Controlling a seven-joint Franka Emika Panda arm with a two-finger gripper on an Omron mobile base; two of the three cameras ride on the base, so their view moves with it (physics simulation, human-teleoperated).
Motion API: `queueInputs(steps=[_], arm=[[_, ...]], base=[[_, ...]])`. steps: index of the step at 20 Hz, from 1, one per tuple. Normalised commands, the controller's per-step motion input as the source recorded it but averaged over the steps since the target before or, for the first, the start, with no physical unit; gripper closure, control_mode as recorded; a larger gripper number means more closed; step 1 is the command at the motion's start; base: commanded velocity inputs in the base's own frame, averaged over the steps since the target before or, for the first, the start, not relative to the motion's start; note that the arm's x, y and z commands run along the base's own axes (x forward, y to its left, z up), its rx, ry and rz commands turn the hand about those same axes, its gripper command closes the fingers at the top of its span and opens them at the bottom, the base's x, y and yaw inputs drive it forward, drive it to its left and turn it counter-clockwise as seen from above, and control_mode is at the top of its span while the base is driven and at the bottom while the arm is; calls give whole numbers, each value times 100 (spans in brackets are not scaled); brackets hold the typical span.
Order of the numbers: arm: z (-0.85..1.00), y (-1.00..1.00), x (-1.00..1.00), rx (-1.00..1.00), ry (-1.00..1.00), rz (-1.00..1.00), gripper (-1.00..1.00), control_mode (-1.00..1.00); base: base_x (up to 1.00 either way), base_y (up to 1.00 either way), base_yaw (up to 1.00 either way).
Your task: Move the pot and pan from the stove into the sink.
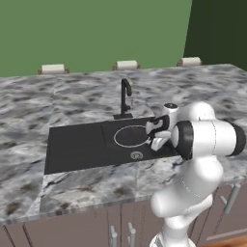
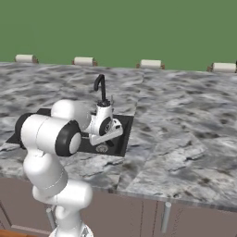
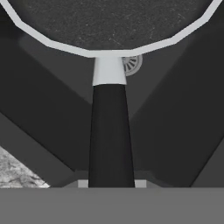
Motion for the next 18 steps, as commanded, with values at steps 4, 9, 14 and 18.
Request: queueInputs(steps=[4,9,14,18], arm=[[-39,2,6,-6,0,5,100,-100],[-29,0,18,-3,0,3,100,-100],[-21,0,21,0,0,2,100,-100],[-29,0,13,0,-1,0,100,-100]], base=[[0,0,0],[0,0,0],[0,0,0],[0,0,0]])
